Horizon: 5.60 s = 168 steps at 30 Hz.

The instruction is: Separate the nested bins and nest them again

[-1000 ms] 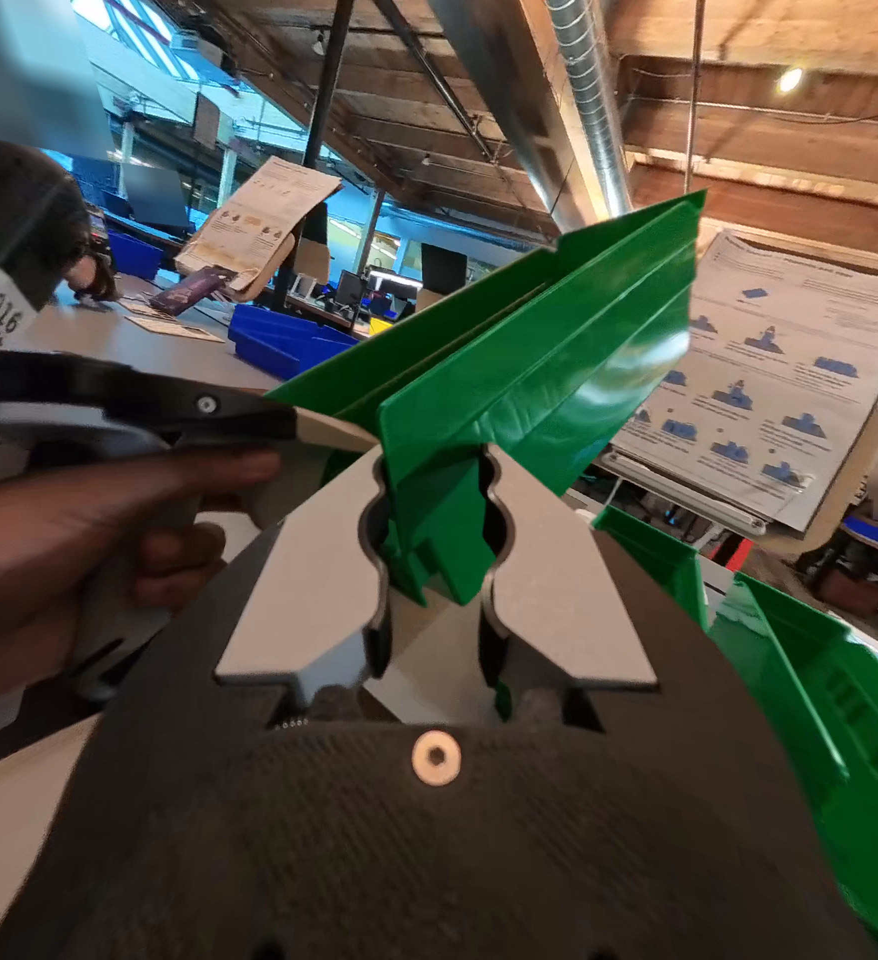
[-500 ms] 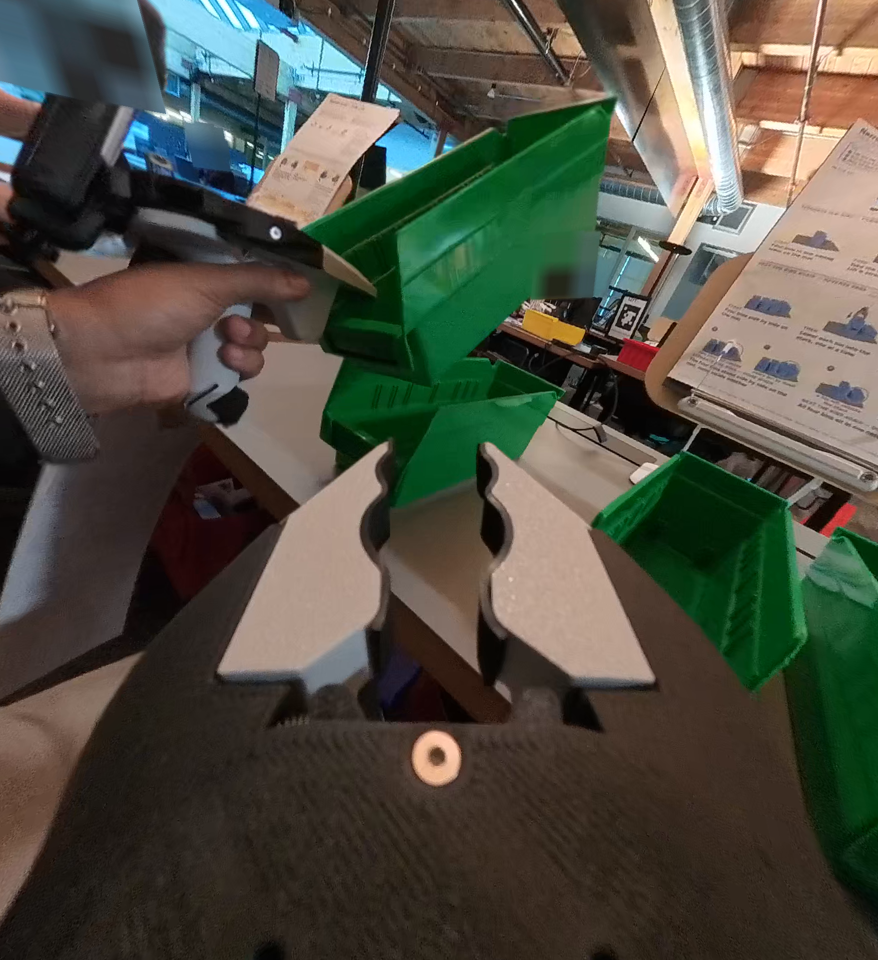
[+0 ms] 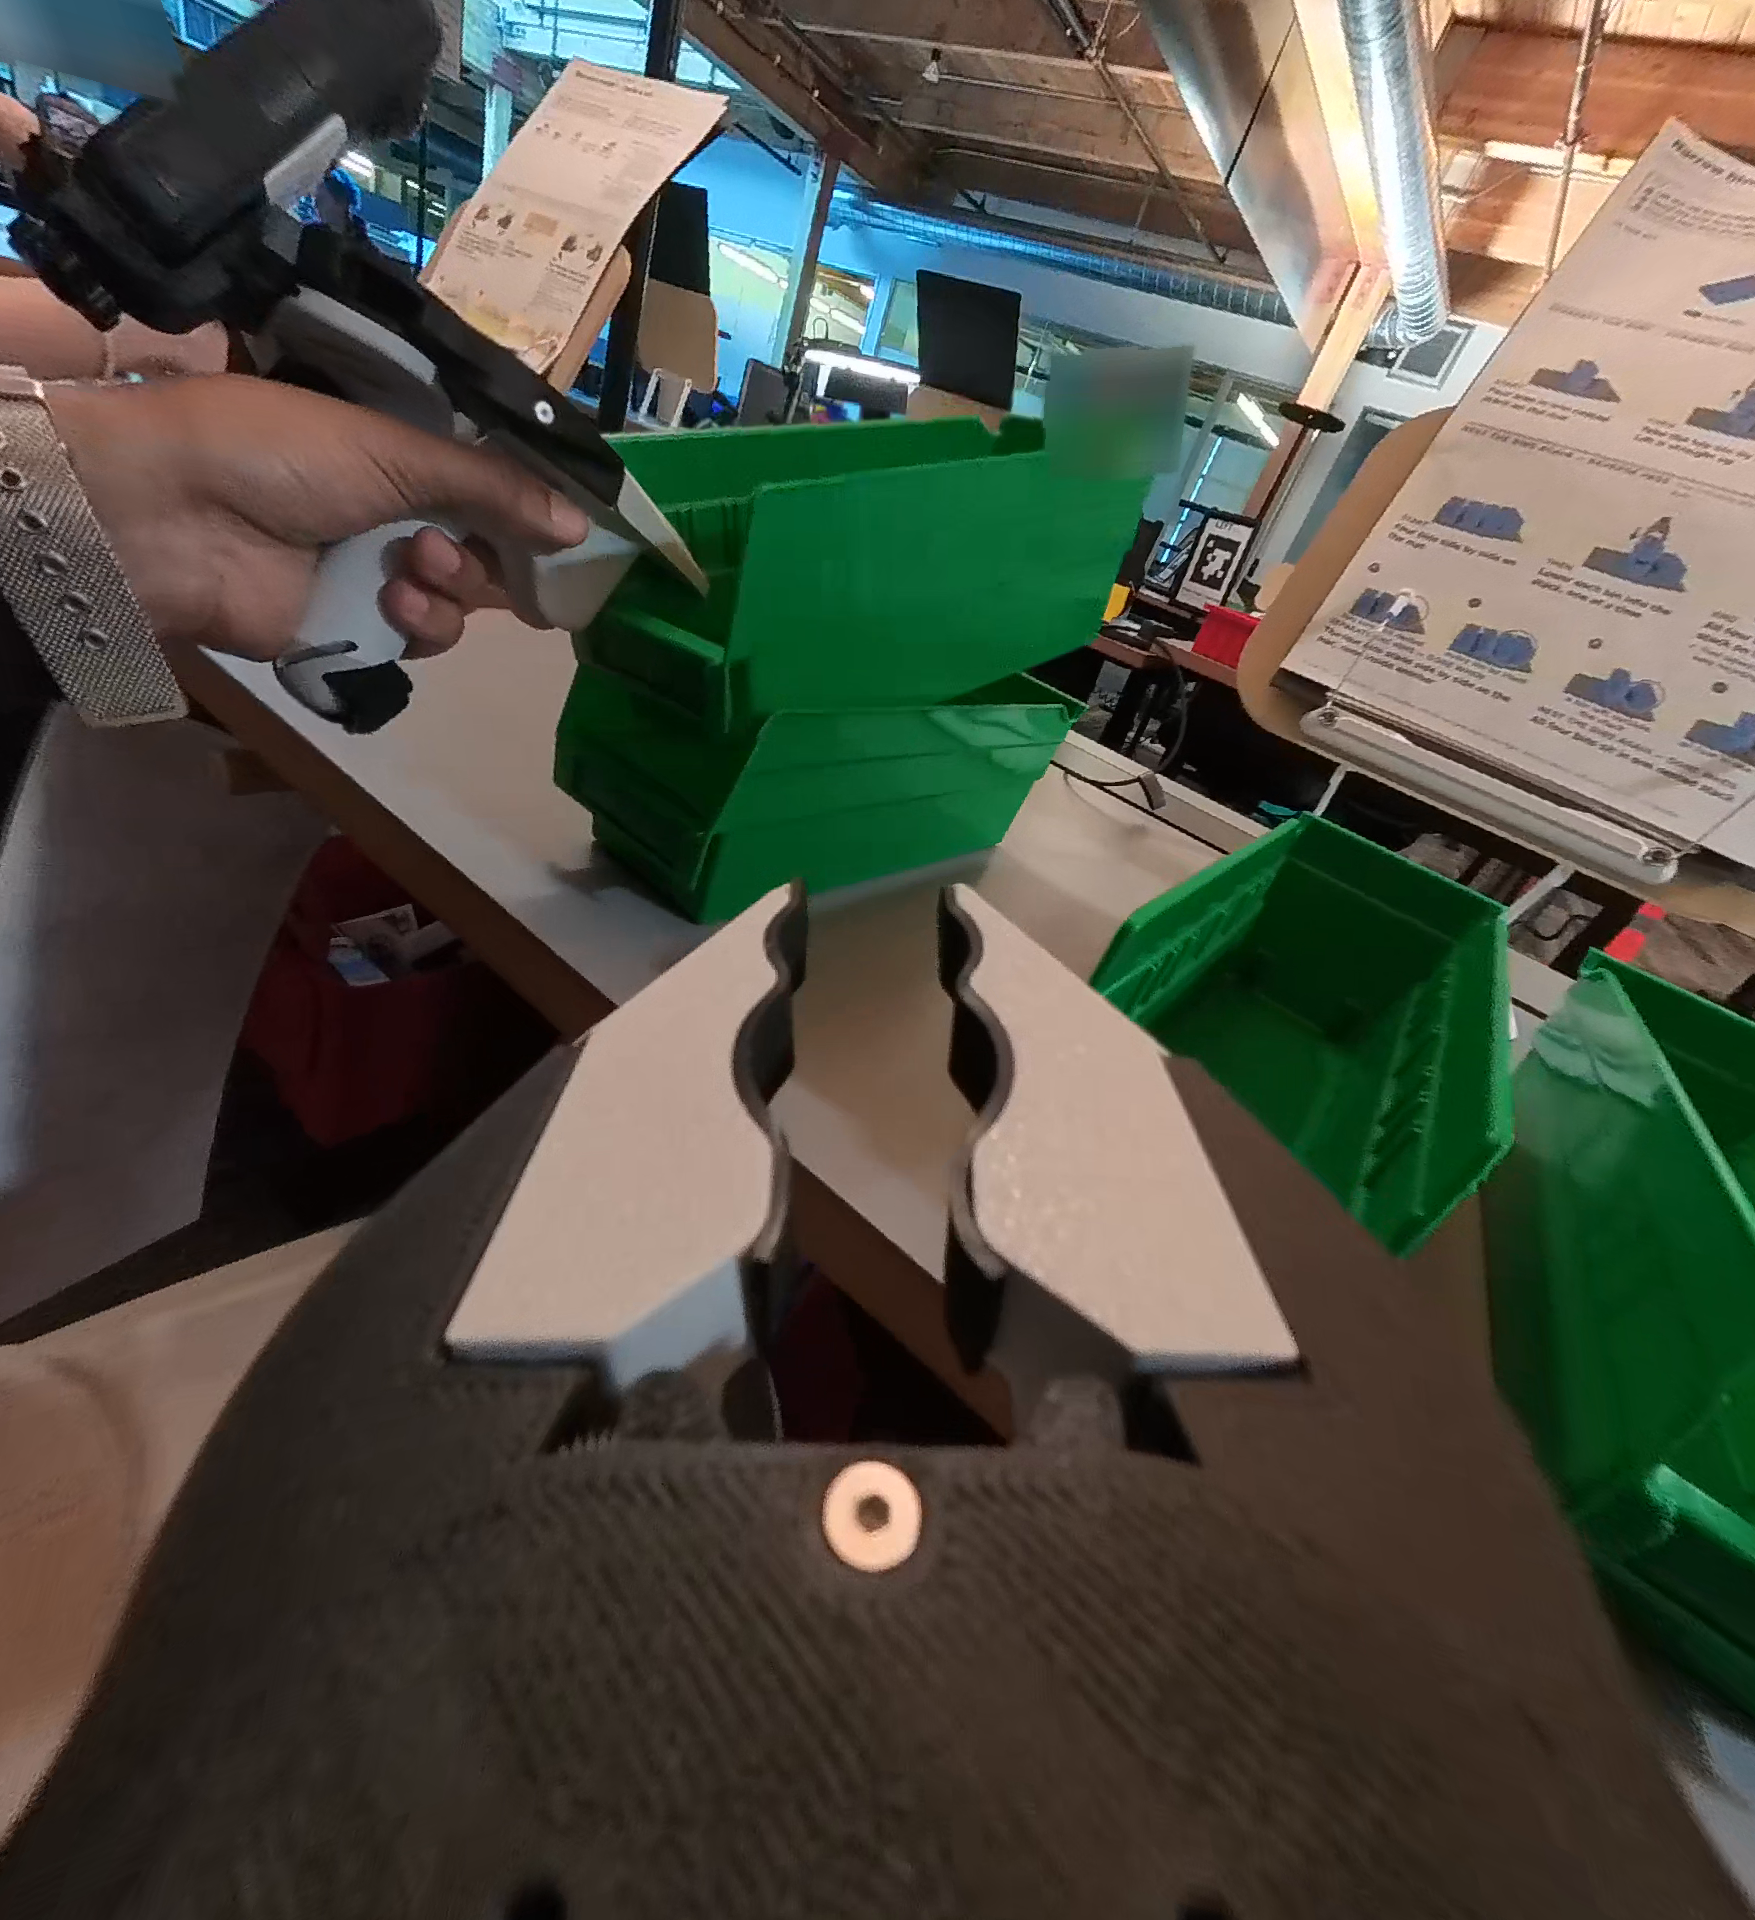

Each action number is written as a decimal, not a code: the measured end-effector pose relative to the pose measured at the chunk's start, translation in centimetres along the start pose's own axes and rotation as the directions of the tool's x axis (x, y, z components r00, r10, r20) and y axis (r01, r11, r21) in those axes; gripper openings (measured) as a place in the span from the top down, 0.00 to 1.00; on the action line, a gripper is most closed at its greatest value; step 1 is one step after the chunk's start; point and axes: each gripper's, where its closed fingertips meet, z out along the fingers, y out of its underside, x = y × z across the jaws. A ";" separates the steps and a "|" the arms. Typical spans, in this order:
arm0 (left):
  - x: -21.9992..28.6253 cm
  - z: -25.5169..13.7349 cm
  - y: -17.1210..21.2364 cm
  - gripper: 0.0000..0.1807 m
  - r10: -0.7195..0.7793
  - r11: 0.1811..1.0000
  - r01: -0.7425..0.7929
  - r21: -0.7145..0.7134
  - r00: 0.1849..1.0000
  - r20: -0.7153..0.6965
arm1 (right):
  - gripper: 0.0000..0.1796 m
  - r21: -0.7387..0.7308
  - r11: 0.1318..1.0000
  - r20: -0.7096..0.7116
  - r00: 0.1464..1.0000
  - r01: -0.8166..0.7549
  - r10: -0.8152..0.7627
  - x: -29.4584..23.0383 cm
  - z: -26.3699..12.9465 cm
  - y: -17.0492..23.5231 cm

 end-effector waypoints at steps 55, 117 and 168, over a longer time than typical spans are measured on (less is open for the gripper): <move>-0.2 -0.2 1.2 1.00 0.086 0.958 -0.091 0.271 0.996 0.032 | 0.89 -0.003 0.999 0.055 0.998 0.037 -0.037 -1.5 0.4 0.2; -9.9 -5.8 -0.9 1.00 0.059 0.939 -0.151 0.310 0.956 0.286 | 0.88 -0.029 0.999 0.159 0.987 -0.024 0.028 -3.3 2.1 0.6; -10.6 -6.0 -1.2 0.99 0.044 0.923 -0.149 0.356 0.957 0.287 | 0.88 -0.044 0.999 0.163 0.986 -0.029 0.036 -3.3 2.0 0.9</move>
